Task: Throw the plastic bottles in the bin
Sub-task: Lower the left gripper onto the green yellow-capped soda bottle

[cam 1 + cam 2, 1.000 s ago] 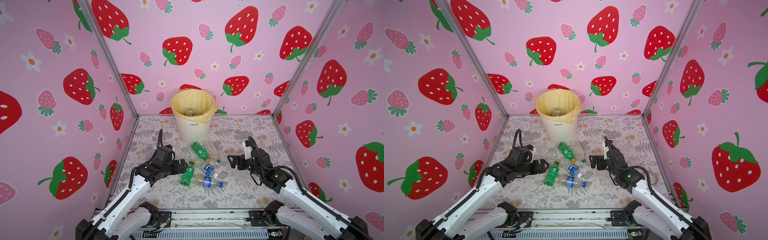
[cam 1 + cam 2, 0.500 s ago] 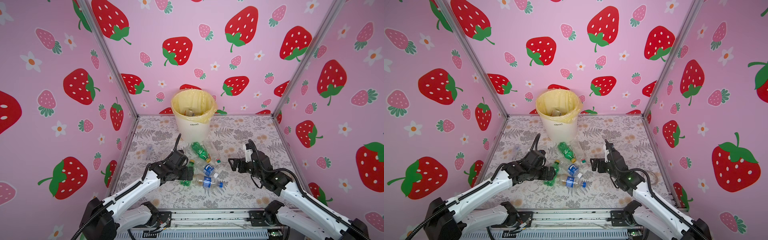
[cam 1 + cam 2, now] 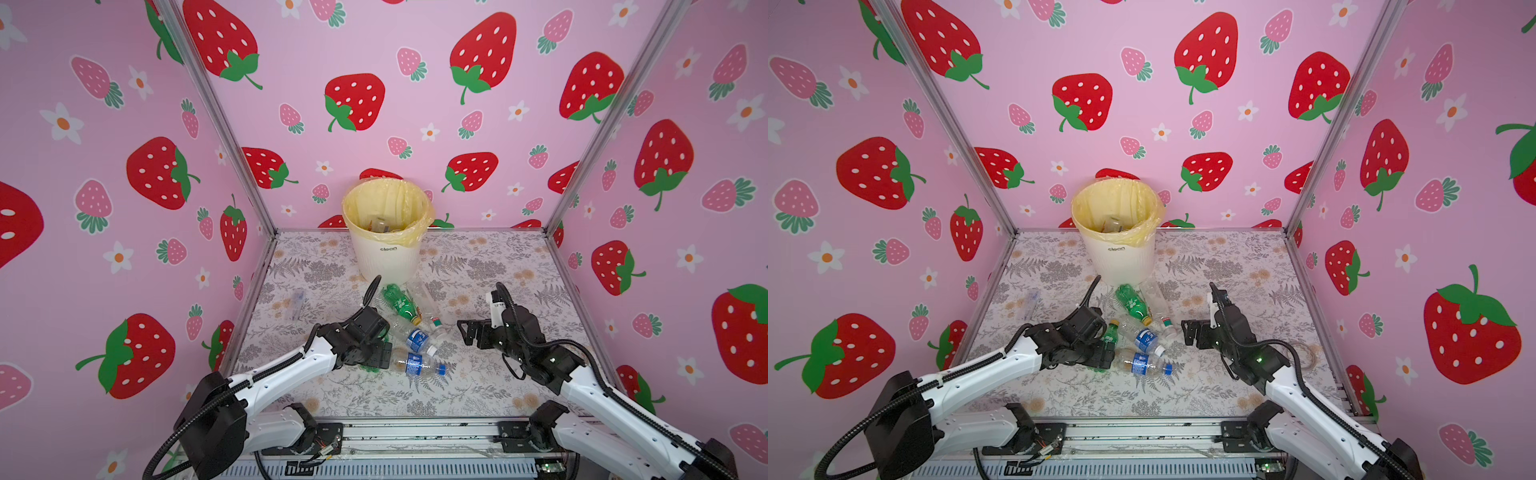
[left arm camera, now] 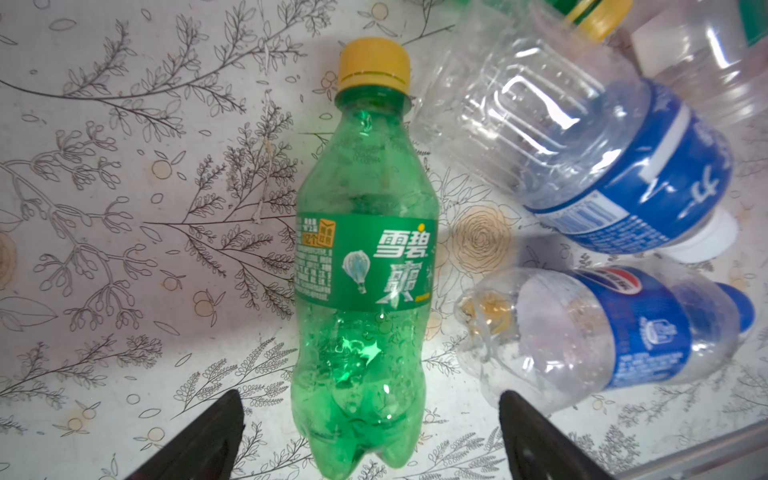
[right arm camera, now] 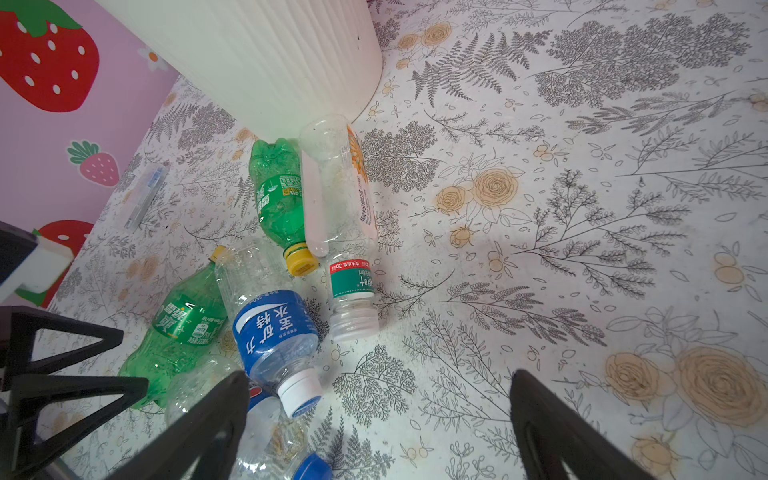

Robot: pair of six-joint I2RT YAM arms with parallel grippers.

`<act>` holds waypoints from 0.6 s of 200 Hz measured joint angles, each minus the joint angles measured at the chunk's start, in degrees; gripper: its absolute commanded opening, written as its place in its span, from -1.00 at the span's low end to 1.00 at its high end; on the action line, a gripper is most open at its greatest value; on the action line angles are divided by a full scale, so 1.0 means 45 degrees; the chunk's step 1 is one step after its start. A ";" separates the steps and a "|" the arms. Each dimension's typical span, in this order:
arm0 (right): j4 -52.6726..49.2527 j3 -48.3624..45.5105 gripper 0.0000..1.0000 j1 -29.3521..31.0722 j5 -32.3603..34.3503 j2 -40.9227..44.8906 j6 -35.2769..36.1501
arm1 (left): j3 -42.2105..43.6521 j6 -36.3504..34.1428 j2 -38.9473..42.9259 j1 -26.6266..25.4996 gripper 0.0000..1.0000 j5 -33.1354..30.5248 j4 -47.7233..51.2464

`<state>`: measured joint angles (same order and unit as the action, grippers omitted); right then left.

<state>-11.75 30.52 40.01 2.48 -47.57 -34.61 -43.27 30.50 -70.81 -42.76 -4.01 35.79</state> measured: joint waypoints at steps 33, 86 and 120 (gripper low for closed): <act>0.0000 -0.0151 0.99 0.0000 0.0005 0.0029 -0.0044 | 0.0146 -0.0165 -0.0568 0.0000 0.77 -0.0112 -0.0175; 0.0000 -0.0165 0.99 0.0000 0.0005 0.0034 -0.0063 | 0.0160 -0.0185 -0.1472 -0.0005 0.68 -0.0102 -0.0709; 0.0000 -0.0165 0.99 0.0000 0.0005 0.0029 -0.0063 | 0.0170 -0.0262 -0.1831 -0.0010 0.61 -0.0102 -0.0855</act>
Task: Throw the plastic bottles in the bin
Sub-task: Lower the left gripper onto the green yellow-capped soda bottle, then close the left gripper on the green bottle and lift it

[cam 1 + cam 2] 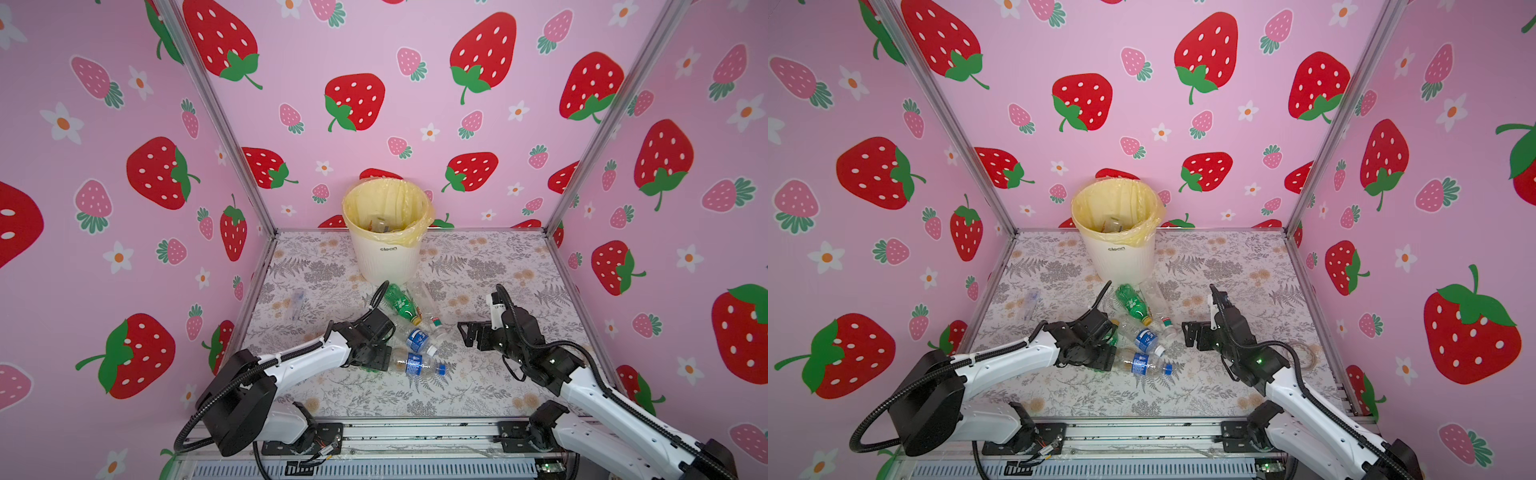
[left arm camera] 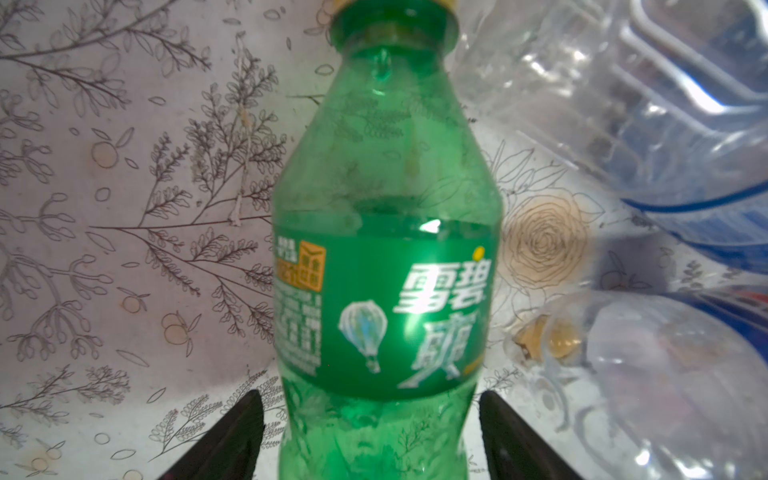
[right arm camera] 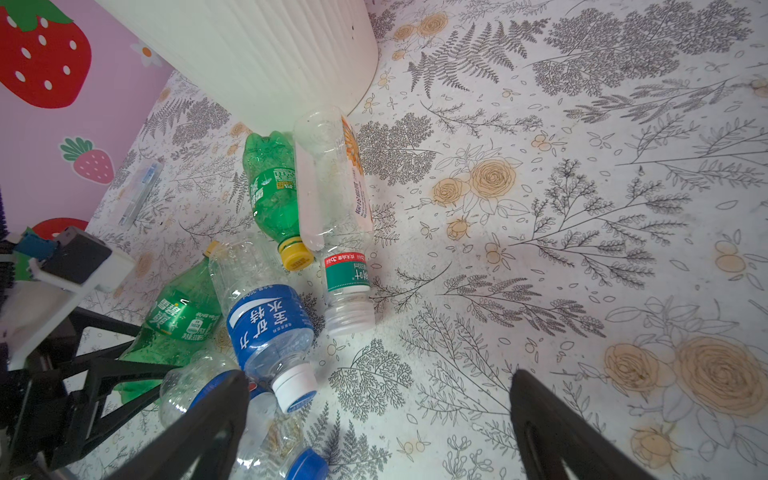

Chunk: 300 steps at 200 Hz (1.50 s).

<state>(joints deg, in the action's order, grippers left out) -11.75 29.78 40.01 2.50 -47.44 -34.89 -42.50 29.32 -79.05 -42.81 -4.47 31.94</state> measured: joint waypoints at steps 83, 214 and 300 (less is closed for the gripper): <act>0.0000 0.0000 0.99 0.0000 0.0005 0.0000 0.0000 | 0.0228 -0.0131 -0.0044 -0.0029 0.39 -0.0029 -0.0219; 0.0010 -0.0049 0.99 0.0000 0.0000 0.0005 -0.0024 | 0.0389 -0.0068 0.0855 -0.0049 0.14 -0.0253 0.0068; -0.0044 -0.0049 0.99 0.0000 -0.0039 0.0155 -0.0248 | 0.0389 0.0753 0.3104 -0.0049 0.13 -0.0330 0.0559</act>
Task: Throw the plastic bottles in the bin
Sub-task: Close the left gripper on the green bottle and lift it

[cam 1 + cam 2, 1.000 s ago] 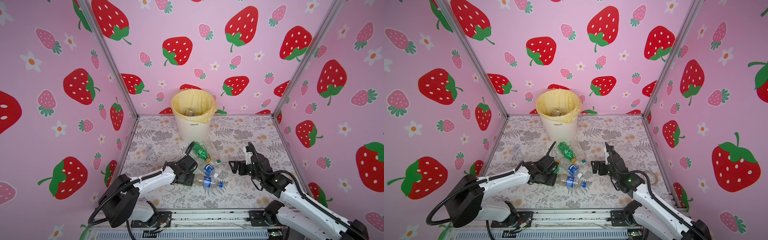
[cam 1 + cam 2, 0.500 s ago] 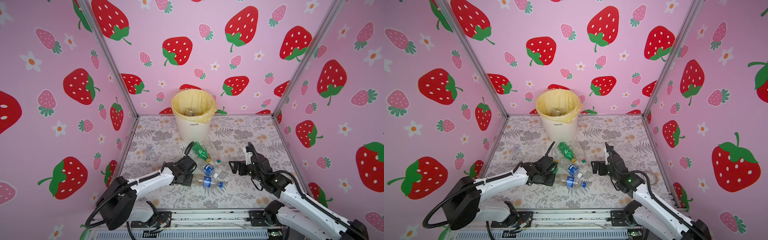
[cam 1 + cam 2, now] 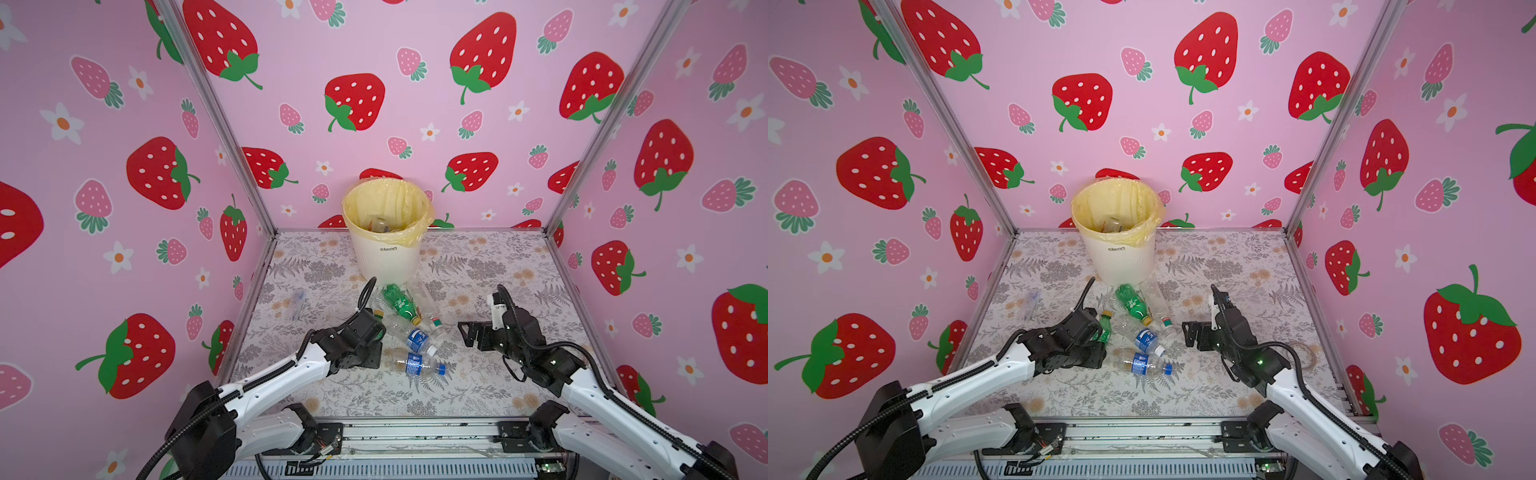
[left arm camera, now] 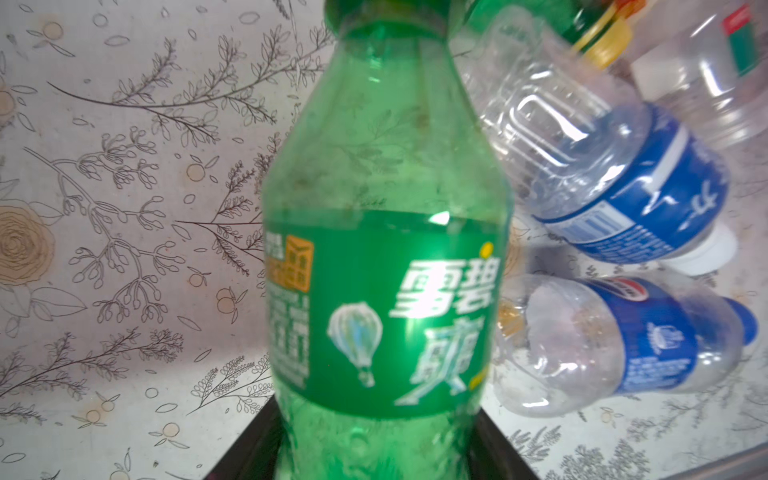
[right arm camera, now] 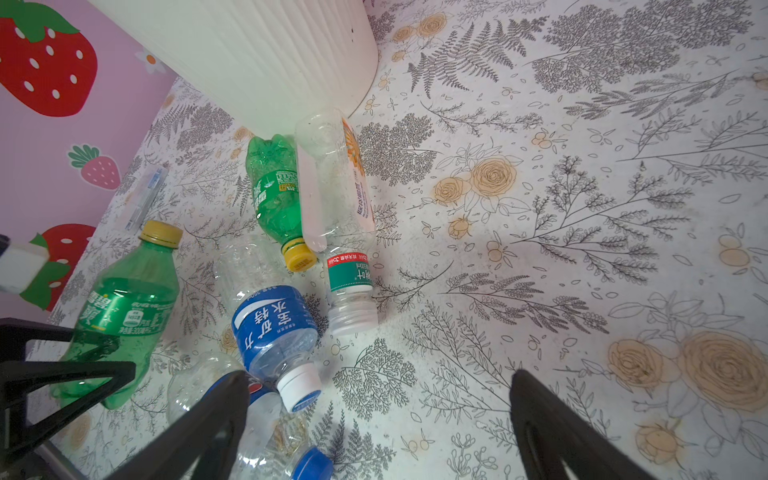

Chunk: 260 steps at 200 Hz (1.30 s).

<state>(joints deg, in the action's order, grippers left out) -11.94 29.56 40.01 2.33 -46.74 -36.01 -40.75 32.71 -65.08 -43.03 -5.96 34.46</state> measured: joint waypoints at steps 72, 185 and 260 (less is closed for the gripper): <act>-0.0515 0.0005 0.99 0.0000 0.0350 0.0000 -0.0044 | -0.1229 0.0087 0.1103 0.0389 0.12 0.0481 0.0515; -0.0913 0.0452 0.99 0.0000 0.2089 -0.0364 0.0593 | -0.3725 -0.0355 0.1622 0.2812 0.07 0.1549 0.0889; -0.0787 0.1035 0.99 0.0000 0.2909 -0.1647 0.1326 | -0.5989 0.0155 0.0539 0.5265 0.03 0.3988 0.0665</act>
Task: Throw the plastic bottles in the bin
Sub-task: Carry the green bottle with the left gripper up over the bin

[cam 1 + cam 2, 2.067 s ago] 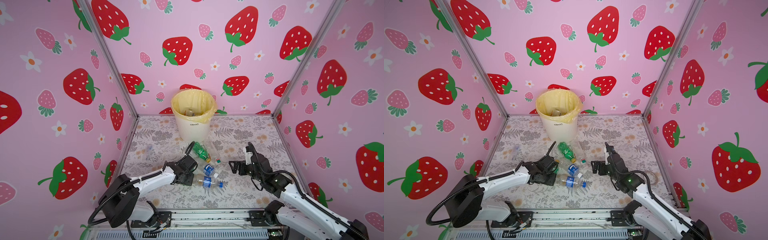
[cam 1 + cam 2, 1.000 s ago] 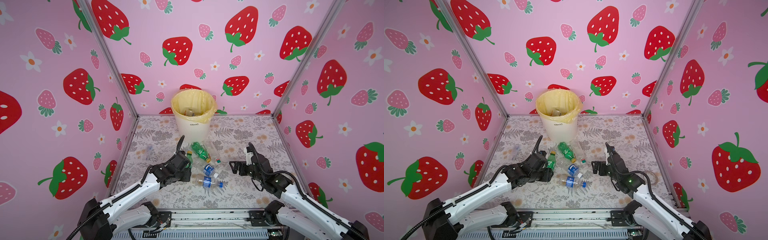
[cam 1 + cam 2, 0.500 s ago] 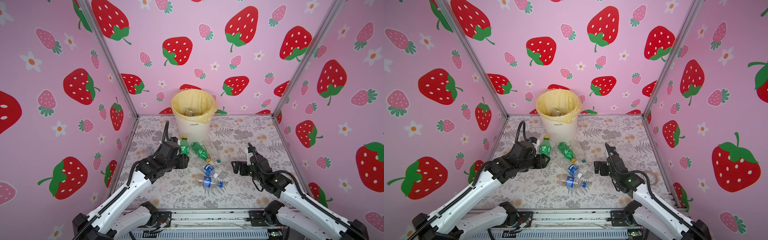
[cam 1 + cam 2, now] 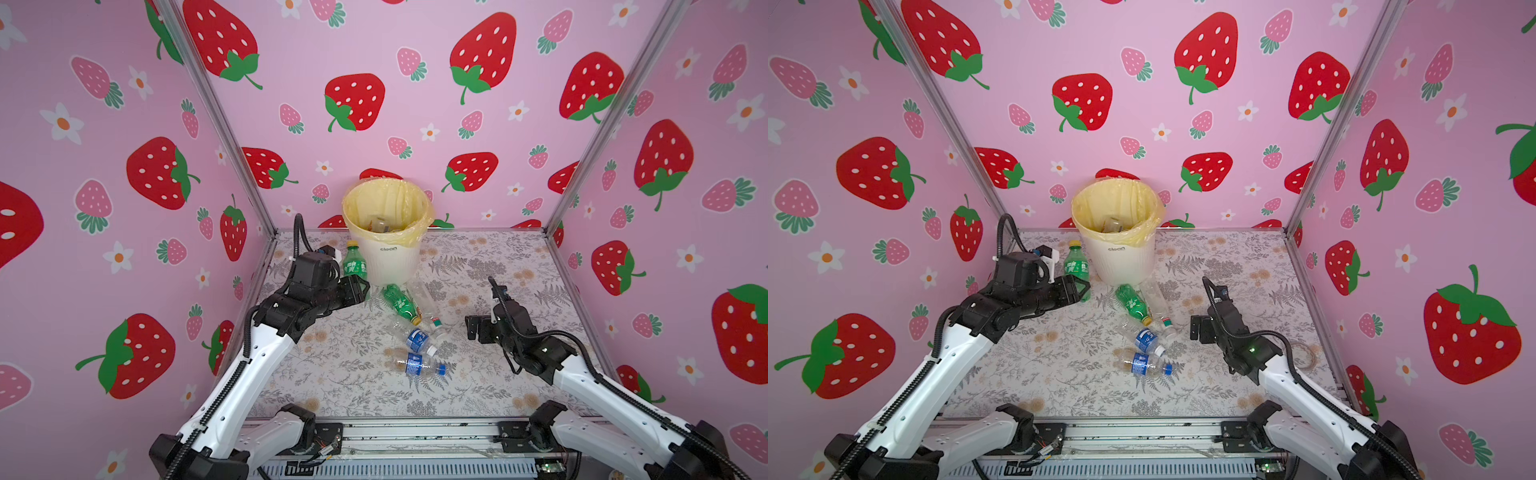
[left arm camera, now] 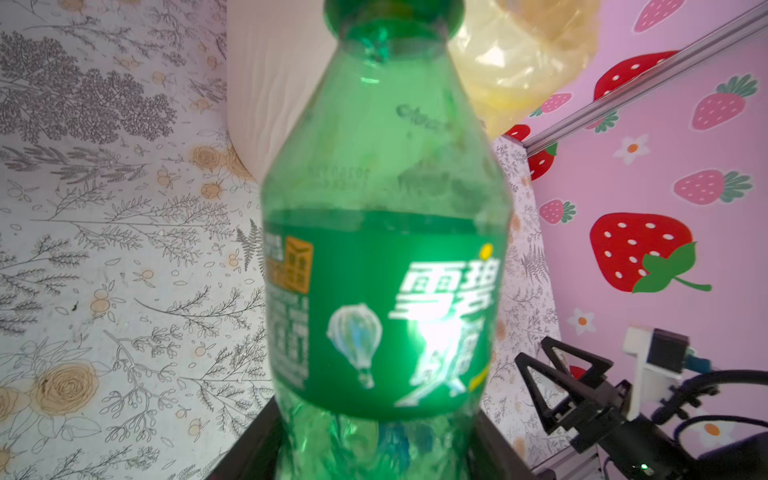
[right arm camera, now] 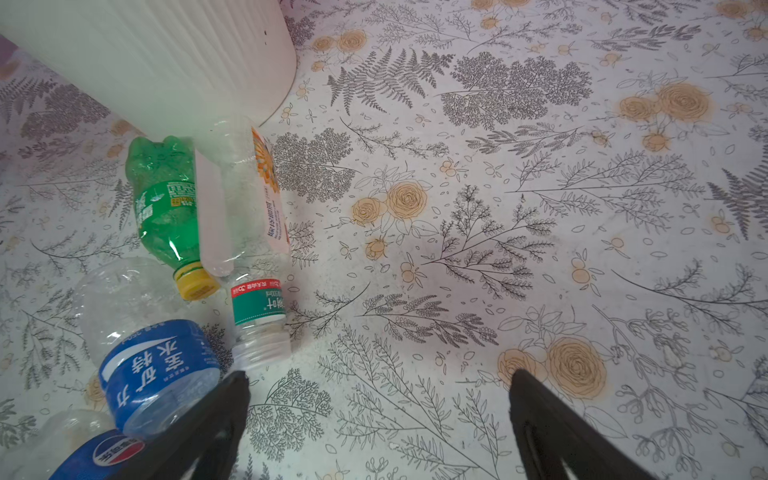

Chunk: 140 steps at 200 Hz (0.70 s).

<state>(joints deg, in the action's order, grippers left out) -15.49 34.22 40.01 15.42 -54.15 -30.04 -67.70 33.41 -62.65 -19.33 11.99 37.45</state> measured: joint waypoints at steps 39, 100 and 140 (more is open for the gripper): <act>0.0024 0.0049 0.99 0.0000 0.0466 -0.0204 0.0073 | -0.0767 0.0209 -0.0185 0.1180 0.02 0.1137 -0.0408; 0.0311 0.0913 0.99 -0.0034 0.0772 -0.1137 0.0486 | -0.0729 0.0325 -0.0126 0.2152 0.04 0.2526 -0.3021; 0.0593 0.1132 0.99 -0.0053 0.0738 -0.1826 0.0724 | 0.1243 0.0714 0.1394 0.2914 0.06 0.2715 -0.4964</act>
<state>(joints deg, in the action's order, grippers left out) -12.82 39.31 39.77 18.74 -62.37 -26.79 -62.11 36.62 -56.38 -6.22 24.21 15.11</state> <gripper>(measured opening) 0.994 0.610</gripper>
